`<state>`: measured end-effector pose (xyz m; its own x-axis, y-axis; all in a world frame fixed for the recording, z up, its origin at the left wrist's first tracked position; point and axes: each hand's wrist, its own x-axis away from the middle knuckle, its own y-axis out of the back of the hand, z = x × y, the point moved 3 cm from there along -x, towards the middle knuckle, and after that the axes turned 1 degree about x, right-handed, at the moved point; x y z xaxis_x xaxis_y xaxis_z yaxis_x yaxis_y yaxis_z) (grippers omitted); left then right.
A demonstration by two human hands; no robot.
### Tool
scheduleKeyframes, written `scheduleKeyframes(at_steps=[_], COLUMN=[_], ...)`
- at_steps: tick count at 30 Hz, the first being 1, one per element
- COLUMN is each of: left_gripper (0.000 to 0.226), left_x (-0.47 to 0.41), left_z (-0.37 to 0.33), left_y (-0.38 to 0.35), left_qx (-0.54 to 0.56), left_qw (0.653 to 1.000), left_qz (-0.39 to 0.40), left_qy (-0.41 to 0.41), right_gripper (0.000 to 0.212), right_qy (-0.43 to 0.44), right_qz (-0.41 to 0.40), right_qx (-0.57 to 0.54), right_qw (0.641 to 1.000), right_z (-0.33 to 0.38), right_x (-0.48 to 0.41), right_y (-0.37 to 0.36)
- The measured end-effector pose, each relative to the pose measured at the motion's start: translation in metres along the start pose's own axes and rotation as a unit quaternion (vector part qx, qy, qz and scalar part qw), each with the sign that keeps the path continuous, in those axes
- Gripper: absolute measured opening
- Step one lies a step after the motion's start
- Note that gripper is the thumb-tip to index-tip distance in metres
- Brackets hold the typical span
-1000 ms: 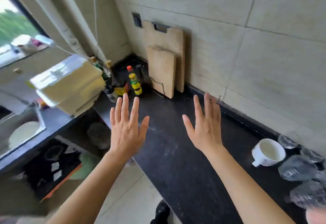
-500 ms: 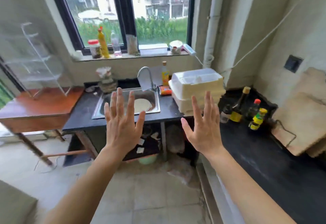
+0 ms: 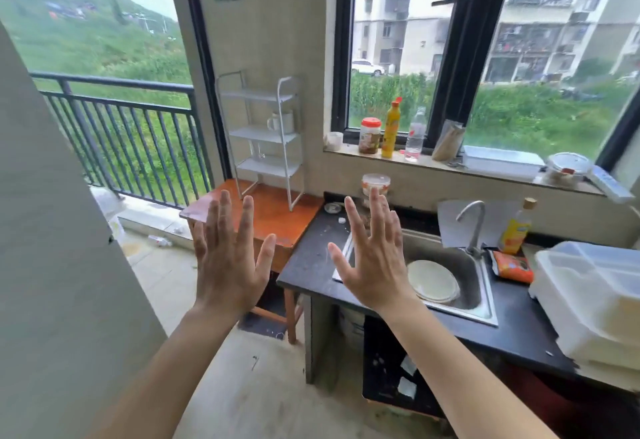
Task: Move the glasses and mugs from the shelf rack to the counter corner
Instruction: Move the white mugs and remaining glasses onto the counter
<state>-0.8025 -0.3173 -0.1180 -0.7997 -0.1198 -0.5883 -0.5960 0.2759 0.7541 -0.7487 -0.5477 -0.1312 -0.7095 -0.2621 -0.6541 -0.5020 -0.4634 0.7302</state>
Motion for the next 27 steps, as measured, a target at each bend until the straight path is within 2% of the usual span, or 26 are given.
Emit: scheduleKeyframes(at_steps=[7, 13, 17, 27], left_gripper=[0.071, 0.073, 0.074, 0.074], left_x=[-0.094, -0.215, -0.278, -0.372], left_z=[0.090, 0.143, 0.179, 0.292], left_y=[-0.070, -0.159, -0.191, -0.289], left_qx=[-0.043, -0.058, -0.071, -0.051], left_qw=[0.998, 0.989, 0.985, 0.969], left_qz=[0.011, 0.095, 0.114, 0.185], left_qy=[0.051, 0.096, 0.107, 0.155], right_gripper=[0.083, 0.081, 0.079, 0.074], right_qy=[0.034, -0.008, -0.017, -0.026], right_qz=[0.025, 0.070, 0.107, 0.164], right_qx=[-0.028, -0.057, -0.061, -0.079], right_qw=[0.999, 0.996, 0.992, 0.983], right_z=[0.002, -0.036, -0.046, -0.037], right_x=[-0.110, -0.216, -0.286, -0.367], right_y=[-0.137, -0.239, -0.291, -0.404])
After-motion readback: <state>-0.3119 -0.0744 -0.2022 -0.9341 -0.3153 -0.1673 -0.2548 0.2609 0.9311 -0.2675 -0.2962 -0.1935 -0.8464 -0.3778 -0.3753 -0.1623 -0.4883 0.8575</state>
